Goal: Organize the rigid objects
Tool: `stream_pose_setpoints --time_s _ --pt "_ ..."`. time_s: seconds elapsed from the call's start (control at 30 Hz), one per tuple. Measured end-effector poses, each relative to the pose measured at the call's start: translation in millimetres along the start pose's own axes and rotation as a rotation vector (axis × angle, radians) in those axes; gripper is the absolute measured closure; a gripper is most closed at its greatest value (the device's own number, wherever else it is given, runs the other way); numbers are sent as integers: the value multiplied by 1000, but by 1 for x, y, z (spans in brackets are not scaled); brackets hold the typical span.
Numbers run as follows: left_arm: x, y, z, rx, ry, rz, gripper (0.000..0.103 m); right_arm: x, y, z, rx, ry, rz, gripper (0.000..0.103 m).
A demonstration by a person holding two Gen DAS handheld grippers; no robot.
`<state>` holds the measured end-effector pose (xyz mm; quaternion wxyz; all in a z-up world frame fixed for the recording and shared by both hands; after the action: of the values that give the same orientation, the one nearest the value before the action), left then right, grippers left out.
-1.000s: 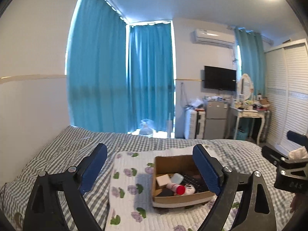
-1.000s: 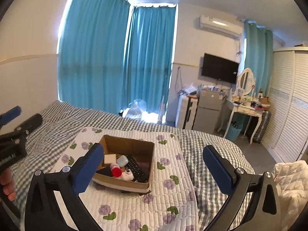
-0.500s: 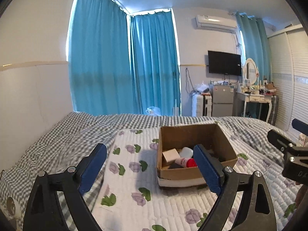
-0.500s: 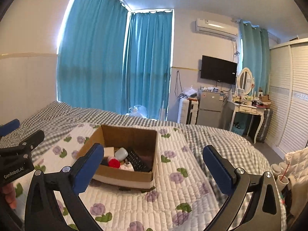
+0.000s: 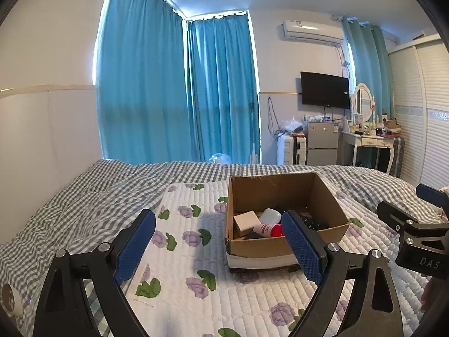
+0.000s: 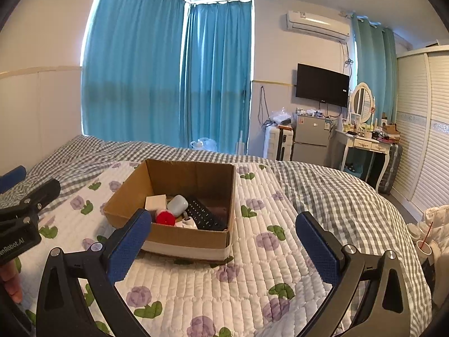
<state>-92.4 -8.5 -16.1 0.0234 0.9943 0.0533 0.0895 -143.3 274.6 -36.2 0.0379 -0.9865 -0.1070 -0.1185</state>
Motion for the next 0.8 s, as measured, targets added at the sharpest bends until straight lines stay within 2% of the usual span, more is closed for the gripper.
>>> stream_pose_setpoints --time_s 0.8 --pt "5 -6 3 -22 13 20 10 -2 -2 3 -13 27 14 0"
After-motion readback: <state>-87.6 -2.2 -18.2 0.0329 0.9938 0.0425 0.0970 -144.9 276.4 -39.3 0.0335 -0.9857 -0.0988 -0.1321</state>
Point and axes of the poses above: each gripper's, at about its wrist camera, not at the fingertips, and x roughly against the way its jaws point, y to its left, z to its underside, the point moved 4 cm from there along -x, roughly the way its jaws point, and after that the axes turned 6 degrees about -y, right-handed, at the moved point
